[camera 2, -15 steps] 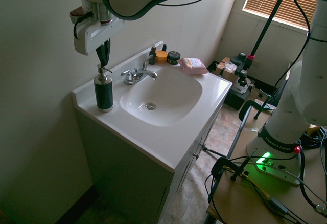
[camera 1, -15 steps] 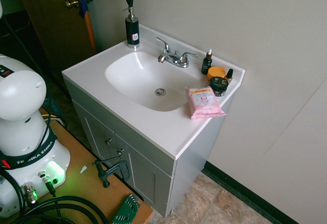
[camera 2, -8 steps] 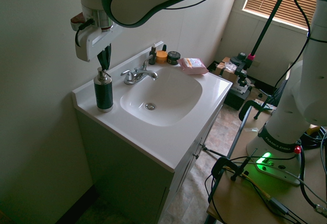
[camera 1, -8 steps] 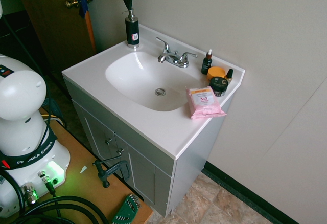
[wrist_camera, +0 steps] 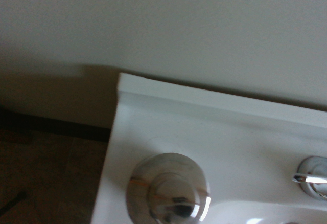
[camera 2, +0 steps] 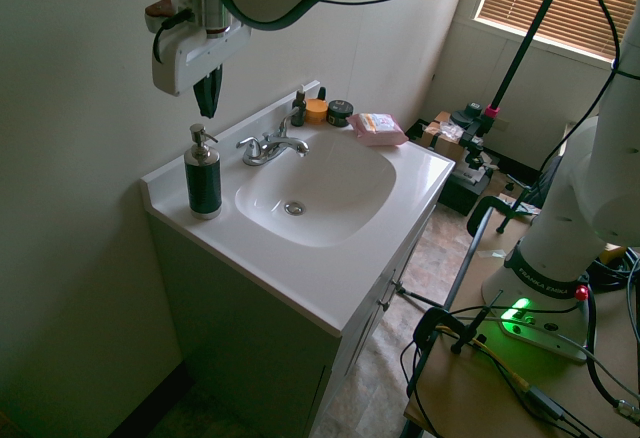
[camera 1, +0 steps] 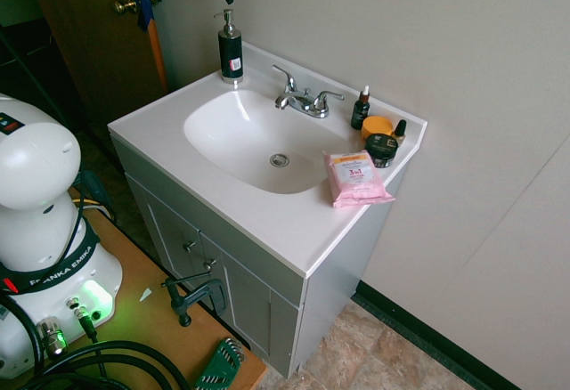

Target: Push the sanitizer

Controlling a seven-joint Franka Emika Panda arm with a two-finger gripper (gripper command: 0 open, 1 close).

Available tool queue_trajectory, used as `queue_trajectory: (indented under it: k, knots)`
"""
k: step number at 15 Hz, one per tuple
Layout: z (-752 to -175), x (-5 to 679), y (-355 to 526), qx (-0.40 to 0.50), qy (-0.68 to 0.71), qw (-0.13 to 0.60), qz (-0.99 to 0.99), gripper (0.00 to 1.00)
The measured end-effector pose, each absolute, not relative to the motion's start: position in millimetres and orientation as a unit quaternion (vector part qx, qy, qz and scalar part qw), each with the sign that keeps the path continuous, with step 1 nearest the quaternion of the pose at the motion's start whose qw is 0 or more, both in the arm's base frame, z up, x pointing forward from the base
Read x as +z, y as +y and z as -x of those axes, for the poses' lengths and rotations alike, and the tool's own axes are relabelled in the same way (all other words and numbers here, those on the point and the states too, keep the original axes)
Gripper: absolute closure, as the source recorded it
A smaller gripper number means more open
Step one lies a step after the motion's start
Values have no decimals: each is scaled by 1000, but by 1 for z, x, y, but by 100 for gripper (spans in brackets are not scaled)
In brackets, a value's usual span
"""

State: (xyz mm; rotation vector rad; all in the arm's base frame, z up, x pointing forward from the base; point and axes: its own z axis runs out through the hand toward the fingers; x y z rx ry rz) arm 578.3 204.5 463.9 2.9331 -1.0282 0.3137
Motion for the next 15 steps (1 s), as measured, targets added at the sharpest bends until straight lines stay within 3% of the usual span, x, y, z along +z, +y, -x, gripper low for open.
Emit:
queue_trajectory:
  k: [8, 15]
  knots:
    - [-496, 460, 44, 78, -396, -8, -915, 0]
    - [-446, 414, 6, 45, -417, -13, -908, 0]
